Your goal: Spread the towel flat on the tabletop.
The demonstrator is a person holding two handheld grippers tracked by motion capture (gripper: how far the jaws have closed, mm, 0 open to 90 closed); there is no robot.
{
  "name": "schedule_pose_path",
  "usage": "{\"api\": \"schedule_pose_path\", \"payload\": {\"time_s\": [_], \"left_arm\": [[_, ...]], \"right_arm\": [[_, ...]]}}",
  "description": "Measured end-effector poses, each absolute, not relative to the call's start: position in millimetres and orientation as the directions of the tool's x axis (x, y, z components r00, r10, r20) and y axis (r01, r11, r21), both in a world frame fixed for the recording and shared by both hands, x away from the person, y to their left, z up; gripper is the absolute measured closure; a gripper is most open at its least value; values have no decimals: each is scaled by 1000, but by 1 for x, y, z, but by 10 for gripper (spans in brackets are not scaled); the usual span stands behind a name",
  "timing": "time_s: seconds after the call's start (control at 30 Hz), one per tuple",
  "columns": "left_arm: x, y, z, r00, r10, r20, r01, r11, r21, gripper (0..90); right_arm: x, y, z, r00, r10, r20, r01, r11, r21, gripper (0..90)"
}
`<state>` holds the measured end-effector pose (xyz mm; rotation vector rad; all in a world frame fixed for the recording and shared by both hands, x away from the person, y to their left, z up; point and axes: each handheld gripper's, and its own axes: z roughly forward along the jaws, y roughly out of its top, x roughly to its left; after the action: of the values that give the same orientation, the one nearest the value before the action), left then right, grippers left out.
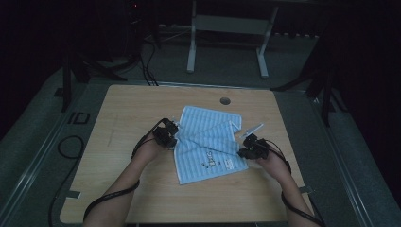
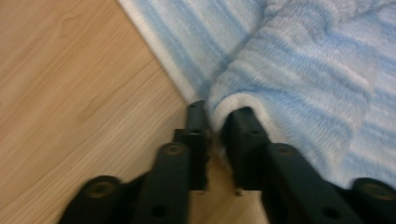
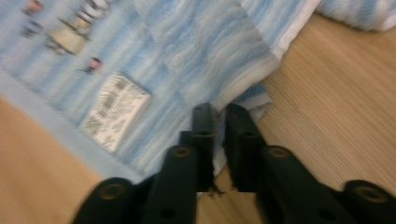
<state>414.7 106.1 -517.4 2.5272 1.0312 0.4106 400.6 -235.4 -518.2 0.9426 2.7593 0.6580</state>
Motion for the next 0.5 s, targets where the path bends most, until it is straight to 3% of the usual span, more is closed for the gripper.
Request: {"api": "schedule_pose_path", "payload": {"time_s": [0.1, 0.23, 0.5], "left_arm": [[399, 113, -502, 686, 718, 114, 604, -650, 461, 586], [361, 113, -482, 715, 691, 110, 558, -658, 505, 489], [306, 76, -498, 840, 542, 25, 456, -730, 508, 486]], "right_arm": [[390, -246, -504, -788, 615, -32, 531, 704, 472, 722], [371, -259, -493, -791, 611, -40, 516, 700, 494, 673], [352, -253, -510, -826, 564, -28, 492, 743, 455, 637]]}}
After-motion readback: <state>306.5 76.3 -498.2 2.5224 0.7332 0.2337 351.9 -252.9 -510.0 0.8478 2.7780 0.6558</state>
